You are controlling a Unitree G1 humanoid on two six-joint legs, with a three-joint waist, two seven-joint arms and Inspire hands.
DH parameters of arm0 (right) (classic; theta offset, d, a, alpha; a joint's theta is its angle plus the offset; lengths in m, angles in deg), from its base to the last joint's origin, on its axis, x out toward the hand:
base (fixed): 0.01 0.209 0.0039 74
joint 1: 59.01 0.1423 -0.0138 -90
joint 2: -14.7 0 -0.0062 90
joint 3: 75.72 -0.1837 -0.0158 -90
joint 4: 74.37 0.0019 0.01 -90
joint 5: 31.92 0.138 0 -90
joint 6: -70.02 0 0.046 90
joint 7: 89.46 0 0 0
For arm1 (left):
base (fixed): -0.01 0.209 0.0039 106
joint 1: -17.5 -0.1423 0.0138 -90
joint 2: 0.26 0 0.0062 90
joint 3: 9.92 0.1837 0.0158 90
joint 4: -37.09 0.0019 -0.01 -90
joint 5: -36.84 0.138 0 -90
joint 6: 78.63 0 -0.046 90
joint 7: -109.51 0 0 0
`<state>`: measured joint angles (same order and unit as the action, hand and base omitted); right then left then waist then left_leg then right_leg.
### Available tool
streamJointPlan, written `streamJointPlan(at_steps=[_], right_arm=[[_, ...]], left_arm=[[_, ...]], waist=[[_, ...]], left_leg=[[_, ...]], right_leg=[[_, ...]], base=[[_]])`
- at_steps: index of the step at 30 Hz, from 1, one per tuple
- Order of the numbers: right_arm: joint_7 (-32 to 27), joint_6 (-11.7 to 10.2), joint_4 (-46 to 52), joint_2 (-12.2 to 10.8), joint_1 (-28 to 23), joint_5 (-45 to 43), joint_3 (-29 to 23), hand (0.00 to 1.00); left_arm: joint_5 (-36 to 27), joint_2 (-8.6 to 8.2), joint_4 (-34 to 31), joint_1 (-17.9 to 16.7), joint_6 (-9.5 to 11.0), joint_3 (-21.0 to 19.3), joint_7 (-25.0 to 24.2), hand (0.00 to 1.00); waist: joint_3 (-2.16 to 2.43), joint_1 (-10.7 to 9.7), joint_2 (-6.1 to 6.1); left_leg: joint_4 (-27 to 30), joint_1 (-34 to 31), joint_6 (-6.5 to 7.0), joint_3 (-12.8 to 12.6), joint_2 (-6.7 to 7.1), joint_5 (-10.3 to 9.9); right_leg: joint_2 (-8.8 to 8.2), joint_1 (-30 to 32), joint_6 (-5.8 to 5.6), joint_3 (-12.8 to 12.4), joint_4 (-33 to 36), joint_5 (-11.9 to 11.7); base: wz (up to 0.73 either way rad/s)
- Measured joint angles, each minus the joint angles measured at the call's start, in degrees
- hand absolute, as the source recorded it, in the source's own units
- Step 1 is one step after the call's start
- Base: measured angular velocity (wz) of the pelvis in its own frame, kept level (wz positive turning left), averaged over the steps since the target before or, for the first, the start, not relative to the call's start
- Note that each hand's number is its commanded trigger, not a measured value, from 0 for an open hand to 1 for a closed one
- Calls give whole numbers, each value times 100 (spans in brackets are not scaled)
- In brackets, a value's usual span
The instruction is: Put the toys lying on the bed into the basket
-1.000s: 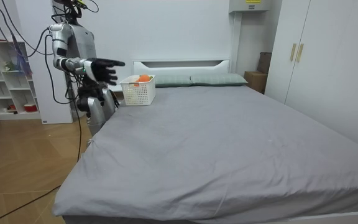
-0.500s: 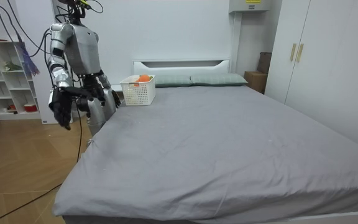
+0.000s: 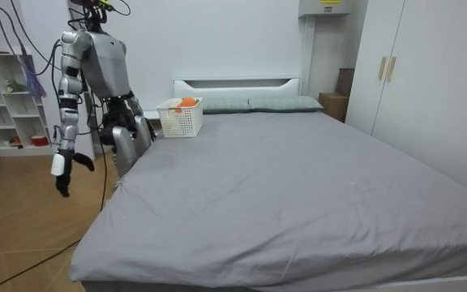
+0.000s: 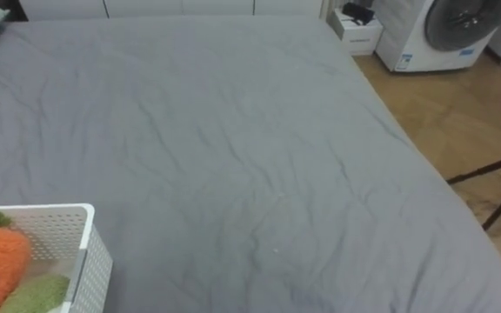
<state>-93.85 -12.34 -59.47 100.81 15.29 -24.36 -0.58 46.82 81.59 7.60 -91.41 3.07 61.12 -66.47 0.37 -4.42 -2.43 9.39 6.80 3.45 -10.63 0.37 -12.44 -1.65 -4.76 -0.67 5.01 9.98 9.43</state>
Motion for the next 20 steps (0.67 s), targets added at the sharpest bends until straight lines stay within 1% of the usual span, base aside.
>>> streamJointPlan(at_steps=[1, 2, 3, 4, 5, 7, 8, 9, 10, 11, 13, 15, 20], right_arm=[[258, 108, -81, -13, 41, -505, 296, 0], [382, 160, -108, -16, 69, -731, 425, 0], [605, 258, -133, -19, 98, -1152, 657, 0], [763, 328, -130, -29, 154, -1487, 784, 0], [819, 349, -126, -34, 181, -1610, 827, 0], [968, 457, -119, -67, 300, -1930, 927, 0], [1005, 494, -105, -75, 329, -1995, 936, 0], [1085, 530, -91, -79, 374, -2145, 991, 0], [1099, 613, -95, -79, 425, -2215, 1073, 0], [1109, 644, -98, -80, 445, -2262, 1131, 0], [1132, 753, -90, -108, 467, -2413, 1202, 0], [1130, 843, -60, -128, 519, -2459, 1237, 0], [1072, 886, -36, -234, 676, -2563, 1248, 0]], left_arm=[[104, 5, 71, 86, -18, 6, 0, 0], [106, 12, 142, 145, -22, 14, 1, 0], [99, 18, 207, 201, -62, 78, 2, 0], [95, 17, 210, 203, -102, 192, 5, 0], [89, 14, 213, 211, -125, 238, 7, 0], [86, -7, 244, 291, -211, 245, 8, 0], [91, -9, 256, 308, -230, 247, 8, 0], [89, -4, 315, 297, -281, 306, 21, 0], [89, -14, 363, 330, -342, 386, 36, 0], [90, -17, 363, 349, -372, 434, 36, 0], [92, -30, 362, 353, -443, 539, 36, 0], [92, -48, 361, 332, -501, 595, 36, 0], [91, -71, 353, 334, -557, 618, 36, 0]], waist=[[1, 90, 5], [1, 142, 10], [-1, 202, 18], [-1, 243, 29], [0, 270, 34], [-1, 350, 52], [-1, 355, 59], [-3, 402, 72], [-6, 447, 92], [-9, 458, 96], [-9, 478, 89], [-10, 492, 94], [-11, 503, 95]], left_leg=[[-1, 13, 0, -1, 0, 0], [-5, 30, 1, -4, 0, 0], [-10, 63, 2, -4, 0, -1], [-10, 90, 2, 0, 0, -3], [-9, 98, 1, 3, 0, -3], [-5, 127, 1, 30, 1, -3], [-5, 130, 1, 45, 2, -3], [-10, 143, 0, 57, 4, -3], [-14, 157, 0, 60, 5, -3], [-14, 159, 0, 70, 7, -3], [-13, 159, 0, 172, 28, -2], [-15, 160, -2, 189, 30, -1], [-22, 155, -5, 202, 30, 2]], right_leg=[[6, -8, -1, -15, 1, -6], [6, -18, -1, -21, 1, -9], [10, -54, -2, -32, -6, -11], [12, -93, -2, -31, -23, -13], [13, -103, -2, -28, -23, -13], [12, -142, -2, -3, -21, -13], [10, -151, -1, 11, -20, -12], [9, -168, -2, 16, -19, -5], [7, -184, -3, 22, -20, -1], [6, -190, -3, 31, -21, 2], [-20, -231, -7, 133, -26, 30], [-20, -236, -11, 142, -27, 38], [-21, -235, -8, 160, -29, 45]], base=[[-5], [0], [0], [0], [5], [6], [9], [7], [6], [9], [19], [9], [0]])
